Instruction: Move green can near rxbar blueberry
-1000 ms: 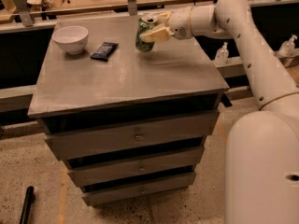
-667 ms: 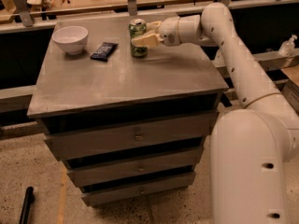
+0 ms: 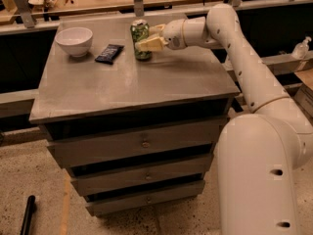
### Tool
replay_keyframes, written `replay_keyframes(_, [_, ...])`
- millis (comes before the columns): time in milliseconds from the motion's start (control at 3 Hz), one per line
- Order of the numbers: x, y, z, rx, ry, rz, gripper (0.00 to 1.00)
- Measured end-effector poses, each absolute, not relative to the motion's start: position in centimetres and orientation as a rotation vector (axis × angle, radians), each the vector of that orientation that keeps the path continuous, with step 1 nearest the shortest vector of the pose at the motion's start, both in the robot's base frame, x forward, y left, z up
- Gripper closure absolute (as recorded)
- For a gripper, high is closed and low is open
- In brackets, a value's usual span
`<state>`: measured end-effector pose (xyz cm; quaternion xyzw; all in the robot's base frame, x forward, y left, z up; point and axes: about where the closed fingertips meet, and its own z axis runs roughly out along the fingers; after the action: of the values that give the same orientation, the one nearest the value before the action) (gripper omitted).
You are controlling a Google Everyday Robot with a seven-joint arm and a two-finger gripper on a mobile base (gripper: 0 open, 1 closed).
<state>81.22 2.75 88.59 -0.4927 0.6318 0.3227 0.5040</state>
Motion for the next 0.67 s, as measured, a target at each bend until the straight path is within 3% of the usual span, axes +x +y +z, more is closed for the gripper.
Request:
replay_keyframes(333, [80.5,6.5,87.8,-1.205,1.501,0.875,0.05])
replay_keyframes(667, [80.3,7.5,88.7,-1.176,1.465,0.909,0.0])
